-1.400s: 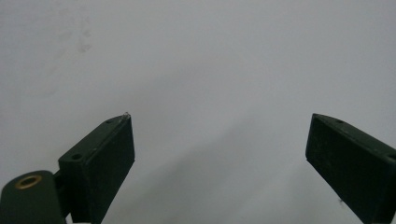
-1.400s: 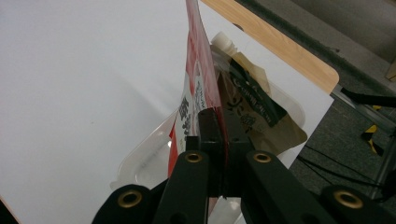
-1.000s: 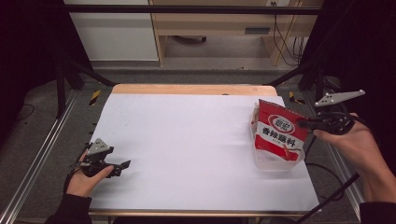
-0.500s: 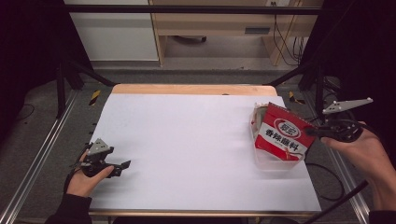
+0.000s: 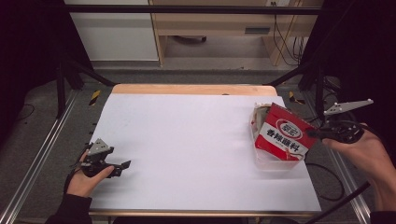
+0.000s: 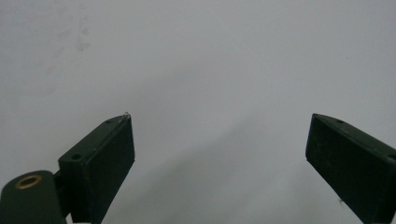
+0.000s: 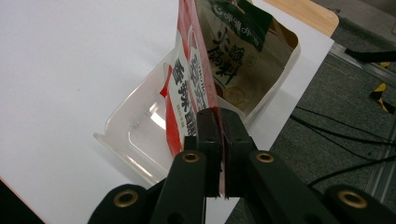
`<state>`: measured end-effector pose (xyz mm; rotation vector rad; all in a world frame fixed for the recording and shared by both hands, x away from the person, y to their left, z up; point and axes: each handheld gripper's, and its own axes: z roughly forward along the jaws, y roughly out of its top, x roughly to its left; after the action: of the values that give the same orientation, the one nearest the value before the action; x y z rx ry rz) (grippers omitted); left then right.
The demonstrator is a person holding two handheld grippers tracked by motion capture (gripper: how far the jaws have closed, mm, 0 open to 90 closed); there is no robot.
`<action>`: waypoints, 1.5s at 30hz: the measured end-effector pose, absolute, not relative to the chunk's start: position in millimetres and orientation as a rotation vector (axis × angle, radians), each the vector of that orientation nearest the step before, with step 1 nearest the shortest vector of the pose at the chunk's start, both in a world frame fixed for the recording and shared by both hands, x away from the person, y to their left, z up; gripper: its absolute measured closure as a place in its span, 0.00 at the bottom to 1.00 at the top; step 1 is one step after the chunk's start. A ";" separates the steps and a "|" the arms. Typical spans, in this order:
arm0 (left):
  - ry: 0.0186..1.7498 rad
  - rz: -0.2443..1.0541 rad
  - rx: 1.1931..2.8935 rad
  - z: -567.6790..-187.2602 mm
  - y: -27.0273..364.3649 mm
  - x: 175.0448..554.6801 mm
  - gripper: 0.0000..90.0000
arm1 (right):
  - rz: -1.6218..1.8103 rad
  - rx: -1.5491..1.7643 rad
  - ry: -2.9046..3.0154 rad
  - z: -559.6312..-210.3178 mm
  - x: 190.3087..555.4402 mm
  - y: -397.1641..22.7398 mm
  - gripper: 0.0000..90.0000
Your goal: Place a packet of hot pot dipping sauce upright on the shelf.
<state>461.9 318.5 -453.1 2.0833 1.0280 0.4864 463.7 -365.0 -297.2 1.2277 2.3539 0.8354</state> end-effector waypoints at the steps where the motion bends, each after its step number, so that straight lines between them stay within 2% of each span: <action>1: 1.029 0.486 2.083 -453.0 318.7 462.0 0.09 | 0.839 1.229 2.354 -297.5 463.5 -364.8 0.98; 4: 1.028 0.486 2.083 -453.2 318.7 462.1 0.09 | 0.839 1.232 2.356 -298.1 463.4 -366.1 0.96; 10: 1.031 0.487 2.082 -453.0 319.1 462.0 0.09 | 0.845 1.234 2.367 -299.7 463.9 -363.7 0.84; 13: 1.028 0.487 2.084 -453.0 318.7 461.8 0.09 | 0.848 1.224 2.361 -299.4 465.5 -360.4 0.74; 16: 1.024 0.487 2.085 -453.0 318.3 461.8 0.09 | 0.838 1.186 2.349 -297.8 468.1 -353.8 0.58; 25: 1.025 0.487 2.084 -453.0 319.1 462.0 0.09 | 0.805 1.179 2.276 -291.1 485.6 -326.8 0.35; 45: 1.027 0.492 2.079 -452.6 320.4 461.8 0.09 | 0.817 1.188 2.201 -270.0 512.4 -275.7 0.18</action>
<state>461.8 320.4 -452.6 2.0790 1.0271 0.4917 512.4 -275.7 -270.0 1.1884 2.2008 0.8167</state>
